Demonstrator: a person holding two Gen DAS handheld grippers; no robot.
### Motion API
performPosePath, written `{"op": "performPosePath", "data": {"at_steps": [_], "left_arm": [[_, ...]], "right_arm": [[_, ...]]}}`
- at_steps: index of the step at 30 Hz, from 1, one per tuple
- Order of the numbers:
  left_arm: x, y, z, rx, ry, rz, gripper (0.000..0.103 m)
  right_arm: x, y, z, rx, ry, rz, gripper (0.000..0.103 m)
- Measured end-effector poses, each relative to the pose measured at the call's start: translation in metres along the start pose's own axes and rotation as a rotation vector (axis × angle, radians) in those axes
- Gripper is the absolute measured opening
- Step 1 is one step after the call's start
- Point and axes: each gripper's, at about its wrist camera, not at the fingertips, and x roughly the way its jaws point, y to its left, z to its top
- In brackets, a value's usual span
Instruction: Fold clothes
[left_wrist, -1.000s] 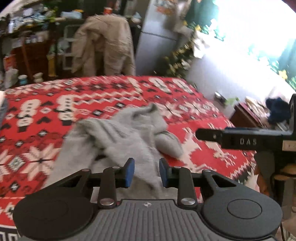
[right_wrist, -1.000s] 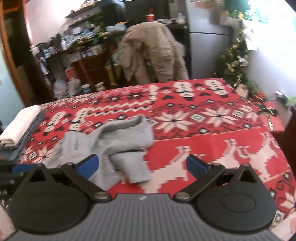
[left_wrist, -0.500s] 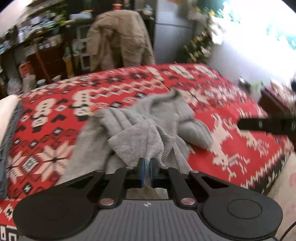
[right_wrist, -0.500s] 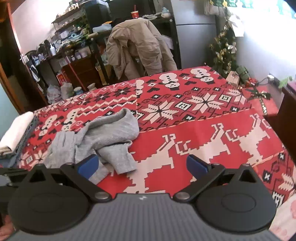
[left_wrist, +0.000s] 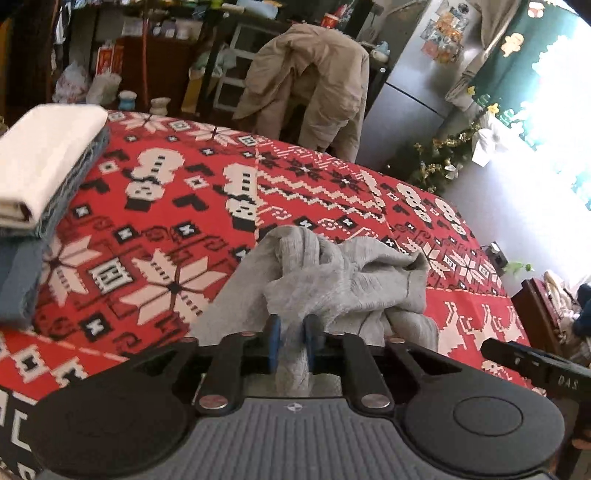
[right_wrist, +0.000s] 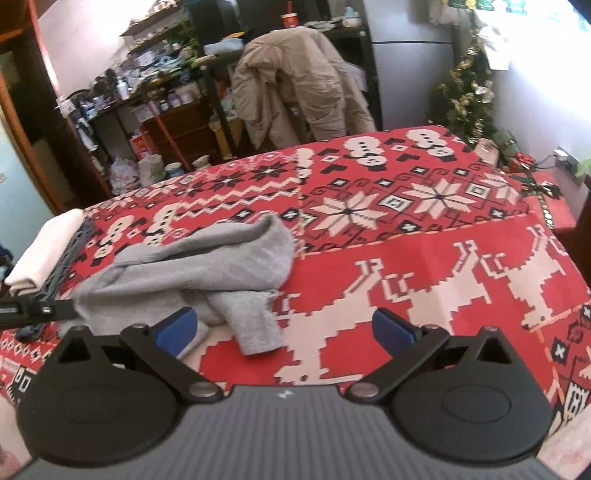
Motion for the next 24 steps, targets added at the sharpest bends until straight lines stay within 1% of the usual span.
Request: {"op": "performPosePath", "data": {"at_steps": [1, 3, 5, 7, 9, 10, 12, 14, 17, 18, 19, 20, 21, 22, 24], "left_arm": [[-0.001, 0.0, 0.0, -0.001, -0.003, -0.005, 0.025], [-0.005, 0.0, 0.001, -0.001, -0.011, -0.015, 0.037], [-0.009, 0.002, 0.003, -0.007, -0.019, -0.023, 0.042], [-0.014, 0.003, 0.005, -0.012, -0.034, -0.023, 0.044], [-0.018, 0.005, 0.006, -0.013, -0.047, -0.004, 0.047], [-0.02, 0.007, 0.006, -0.013, -0.051, 0.002, 0.047], [-0.022, 0.01, 0.006, -0.014, -0.051, 0.007, 0.048], [-0.023, 0.013, 0.006, -0.014, -0.05, 0.025, 0.049], [-0.026, 0.019, 0.005, -0.02, -0.053, 0.039, 0.049], [-0.028, 0.021, 0.004, -0.023, -0.055, 0.04, 0.049], [-0.029, 0.023, 0.004, -0.025, -0.057, 0.043, 0.049], [-0.03, 0.024, 0.003, -0.025, -0.059, 0.05, 0.049], [-0.03, 0.025, 0.003, -0.022, -0.058, 0.058, 0.049], [-0.031, 0.026, 0.003, -0.018, -0.058, 0.063, 0.049], [-0.032, 0.026, 0.002, -0.007, -0.059, 0.072, 0.049]], "right_arm": [[-0.001, 0.003, 0.0, -0.009, 0.001, 0.014, 0.102], [-0.002, 0.011, -0.001, -0.025, 0.004, 0.049, 0.102], [-0.002, 0.019, -0.003, -0.025, 0.007, 0.091, 0.102], [-0.001, 0.03, -0.005, -0.028, 0.011, 0.123, 0.102], [0.002, 0.044, -0.009, -0.056, 0.025, 0.155, 0.102], [0.003, 0.051, -0.012, -0.073, 0.036, 0.184, 0.102], [0.009, 0.066, -0.018, -0.112, 0.091, 0.238, 0.1], [0.016, 0.08, -0.023, -0.148, 0.155, 0.278, 0.091], [0.025, 0.093, -0.03, -0.161, 0.207, 0.318, 0.085], [0.029, 0.097, -0.033, -0.162, 0.224, 0.328, 0.078], [0.034, 0.1, -0.035, -0.157, 0.246, 0.335, 0.073], [0.039, 0.101, -0.037, -0.149, 0.267, 0.335, 0.07], [0.044, 0.102, -0.04, -0.142, 0.287, 0.335, 0.064], [0.047, 0.102, -0.041, -0.137, 0.293, 0.331, 0.056], [0.054, 0.104, -0.044, -0.131, 0.296, 0.321, 0.047]]}}
